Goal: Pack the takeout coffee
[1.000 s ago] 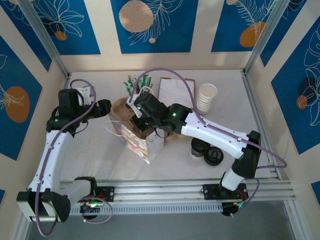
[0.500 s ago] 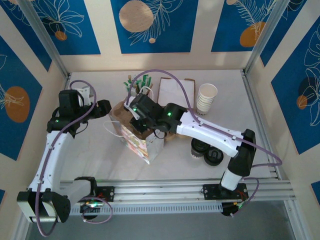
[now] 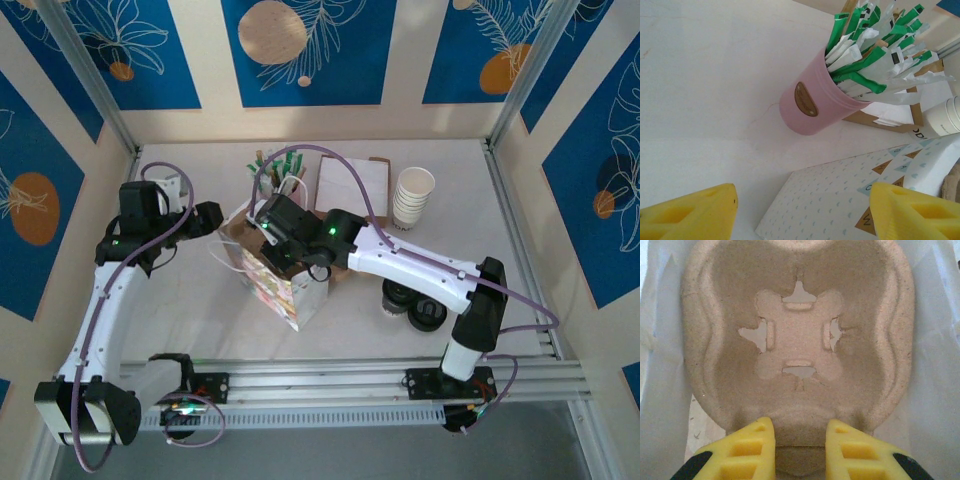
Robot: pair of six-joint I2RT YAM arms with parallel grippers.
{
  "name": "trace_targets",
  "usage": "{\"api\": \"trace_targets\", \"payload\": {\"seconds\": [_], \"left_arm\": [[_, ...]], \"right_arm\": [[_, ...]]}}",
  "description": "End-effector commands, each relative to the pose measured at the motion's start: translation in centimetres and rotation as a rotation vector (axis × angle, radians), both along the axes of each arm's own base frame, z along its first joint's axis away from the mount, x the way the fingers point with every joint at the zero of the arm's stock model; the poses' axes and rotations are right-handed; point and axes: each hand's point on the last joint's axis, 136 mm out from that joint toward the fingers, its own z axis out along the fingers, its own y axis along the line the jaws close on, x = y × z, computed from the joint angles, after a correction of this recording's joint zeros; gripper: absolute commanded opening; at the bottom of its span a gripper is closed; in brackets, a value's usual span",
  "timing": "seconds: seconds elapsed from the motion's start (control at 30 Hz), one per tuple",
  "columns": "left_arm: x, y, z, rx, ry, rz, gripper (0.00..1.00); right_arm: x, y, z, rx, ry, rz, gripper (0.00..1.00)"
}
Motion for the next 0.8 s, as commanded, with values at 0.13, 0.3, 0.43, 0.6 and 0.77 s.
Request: {"api": "trace_targets", "payload": {"seconds": [0.13,0.3,0.43,0.6,0.77], "left_arm": [[0.2,0.4,0.0,0.006,-0.020,0.011,0.71],[0.1,0.4,0.0,0.001,-0.023,0.008,0.71],[0.1,0.3,0.1,-0.003,-0.031,0.004,0.71],[0.1,0.2,0.3,-0.011,-0.041,0.002,0.71],[-0.1,-0.1,0.4,-0.024,-0.052,-0.007,0.71]], "right_arm": [[0.2,-0.5,-1.4,-0.044,0.033,-0.035,0.03],[0.1,-0.6,-2.6,-0.081,0.057,-0.035,0.03],[0.1,-0.5,-3.0,-0.090,0.064,-0.029,0.03],[0.5,-0.2,-3.5,-0.098,0.080,-0.026,0.03],[0.7,0.2,-4.7,-0.132,0.108,-0.020,0.03]]}}
